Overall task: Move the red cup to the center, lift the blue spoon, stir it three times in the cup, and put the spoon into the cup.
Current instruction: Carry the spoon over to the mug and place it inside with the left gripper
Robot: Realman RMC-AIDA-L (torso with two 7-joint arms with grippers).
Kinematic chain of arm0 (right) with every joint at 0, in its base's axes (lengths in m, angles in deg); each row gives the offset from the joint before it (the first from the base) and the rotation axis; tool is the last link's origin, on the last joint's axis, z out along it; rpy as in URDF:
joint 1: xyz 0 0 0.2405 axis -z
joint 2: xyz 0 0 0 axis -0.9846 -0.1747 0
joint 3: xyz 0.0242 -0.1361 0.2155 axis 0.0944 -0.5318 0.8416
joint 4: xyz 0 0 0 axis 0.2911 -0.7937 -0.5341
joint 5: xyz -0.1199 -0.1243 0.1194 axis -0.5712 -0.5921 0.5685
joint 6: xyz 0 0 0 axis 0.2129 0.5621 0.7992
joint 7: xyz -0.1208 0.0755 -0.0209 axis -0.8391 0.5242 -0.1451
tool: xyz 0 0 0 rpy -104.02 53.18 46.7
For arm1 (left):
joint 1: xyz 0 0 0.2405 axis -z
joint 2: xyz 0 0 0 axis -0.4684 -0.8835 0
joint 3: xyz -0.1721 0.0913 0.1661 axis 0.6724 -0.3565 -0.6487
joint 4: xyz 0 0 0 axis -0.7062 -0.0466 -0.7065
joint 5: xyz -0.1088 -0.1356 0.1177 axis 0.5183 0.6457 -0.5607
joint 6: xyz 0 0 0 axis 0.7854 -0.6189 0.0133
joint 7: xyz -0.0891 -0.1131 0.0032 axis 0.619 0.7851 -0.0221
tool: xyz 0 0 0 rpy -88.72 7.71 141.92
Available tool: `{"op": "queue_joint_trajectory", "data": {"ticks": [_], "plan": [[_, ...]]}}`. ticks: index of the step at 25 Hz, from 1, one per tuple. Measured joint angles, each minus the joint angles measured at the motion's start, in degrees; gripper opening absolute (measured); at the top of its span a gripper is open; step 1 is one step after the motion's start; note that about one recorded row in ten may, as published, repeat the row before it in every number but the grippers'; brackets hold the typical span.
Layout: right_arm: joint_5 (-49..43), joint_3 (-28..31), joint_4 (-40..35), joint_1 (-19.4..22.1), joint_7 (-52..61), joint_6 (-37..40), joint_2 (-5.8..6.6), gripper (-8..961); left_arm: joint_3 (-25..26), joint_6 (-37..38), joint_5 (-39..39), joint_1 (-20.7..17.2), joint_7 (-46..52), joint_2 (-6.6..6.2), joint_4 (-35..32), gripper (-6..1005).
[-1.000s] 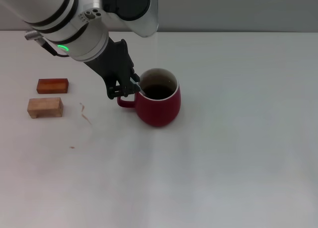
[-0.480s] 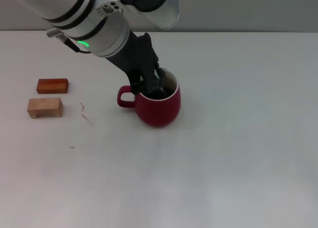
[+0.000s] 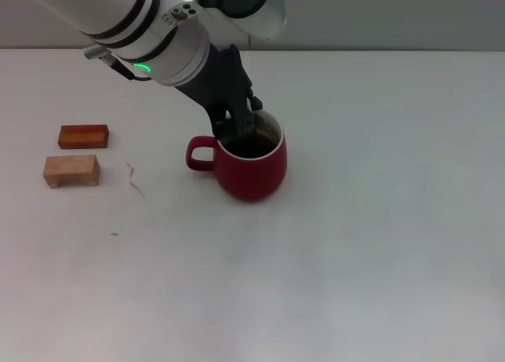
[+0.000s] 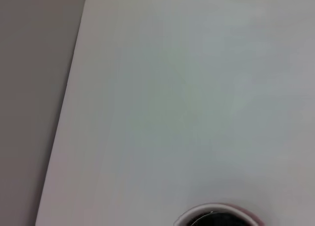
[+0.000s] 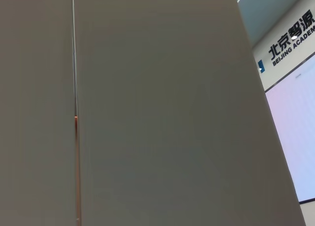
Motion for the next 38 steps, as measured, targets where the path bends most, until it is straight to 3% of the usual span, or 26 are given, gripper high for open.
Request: {"op": "queue_joint_trajectory", "data": {"ticks": [17,27,38], "plan": [[0.0,-0.47,0.0,0.02,0.04,0.47,0.07,703,0.85,4.4,-2.93,-1.13,-0.93,-0.41,-1.14,160],[0.0,-0.53,0.05,0.22,0.08,0.57,0.09,702,0.89,7.78,4.67,-0.43,-1.05,-0.16,-3.65,160],[0.0,-0.53,0.09,0.46,0.09,1.17,0.01,702,-1.71,-0.76,6.74,-1.11,-0.87,0.04,0.21,161]]}}
